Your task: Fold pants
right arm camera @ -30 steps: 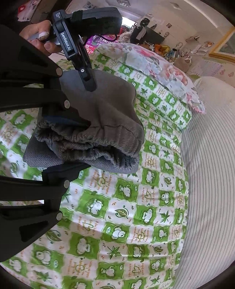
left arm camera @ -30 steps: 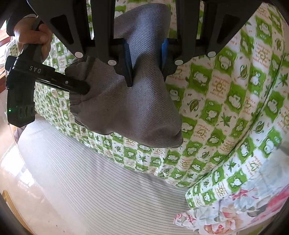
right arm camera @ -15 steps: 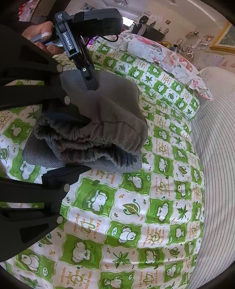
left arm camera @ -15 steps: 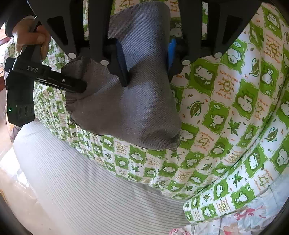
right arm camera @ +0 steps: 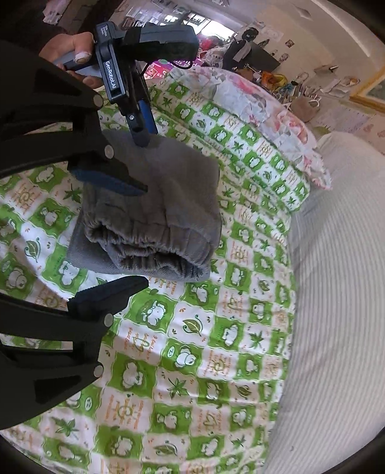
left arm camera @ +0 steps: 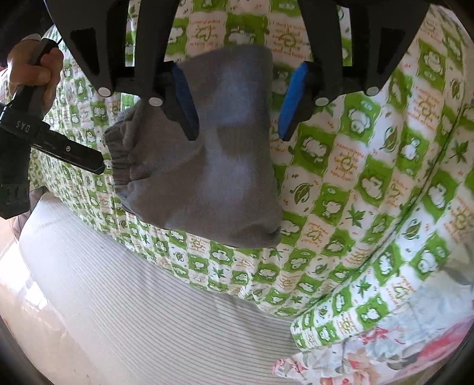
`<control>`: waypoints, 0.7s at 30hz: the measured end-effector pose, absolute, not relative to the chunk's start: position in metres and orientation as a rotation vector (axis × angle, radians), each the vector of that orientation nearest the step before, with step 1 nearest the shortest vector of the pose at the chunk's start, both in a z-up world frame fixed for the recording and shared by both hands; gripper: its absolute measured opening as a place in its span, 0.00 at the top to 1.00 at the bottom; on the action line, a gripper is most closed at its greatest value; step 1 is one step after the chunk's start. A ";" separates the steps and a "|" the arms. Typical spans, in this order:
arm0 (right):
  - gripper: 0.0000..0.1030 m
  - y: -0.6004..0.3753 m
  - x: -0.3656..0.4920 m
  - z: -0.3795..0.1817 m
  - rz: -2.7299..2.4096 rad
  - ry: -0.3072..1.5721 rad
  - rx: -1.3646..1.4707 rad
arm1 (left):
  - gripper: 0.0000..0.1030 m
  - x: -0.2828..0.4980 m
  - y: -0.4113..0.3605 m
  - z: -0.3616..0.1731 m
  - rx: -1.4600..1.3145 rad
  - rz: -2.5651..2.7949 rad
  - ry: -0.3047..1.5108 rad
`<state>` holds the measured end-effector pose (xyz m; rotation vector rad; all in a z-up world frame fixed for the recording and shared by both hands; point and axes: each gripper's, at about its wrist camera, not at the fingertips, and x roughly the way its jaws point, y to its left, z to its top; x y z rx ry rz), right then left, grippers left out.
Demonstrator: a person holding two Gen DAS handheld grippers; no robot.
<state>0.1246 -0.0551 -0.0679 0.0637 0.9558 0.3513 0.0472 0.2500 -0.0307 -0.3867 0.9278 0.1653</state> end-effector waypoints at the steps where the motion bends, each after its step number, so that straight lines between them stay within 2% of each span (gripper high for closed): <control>1: 0.44 -0.053 0.122 -0.066 0.351 0.952 0.053 | 0.43 0.044 0.249 -0.029 -0.385 0.172 0.925; 4: 0.38 -0.047 0.115 -0.062 0.359 0.946 0.008 | 0.37 0.033 0.243 -0.021 -0.361 0.201 0.907; 6: 0.27 -0.040 0.110 -0.060 0.375 0.942 -0.032 | 0.36 0.026 0.239 -0.017 -0.336 0.222 0.891; 8: 0.23 -0.034 0.104 -0.057 0.406 0.923 -0.077 | 0.35 0.020 0.235 -0.013 -0.325 0.237 0.883; 21: 0.21 -0.022 0.091 -0.056 0.477 0.892 -0.250 | 0.28 -0.001 0.205 -0.002 -0.212 0.278 0.857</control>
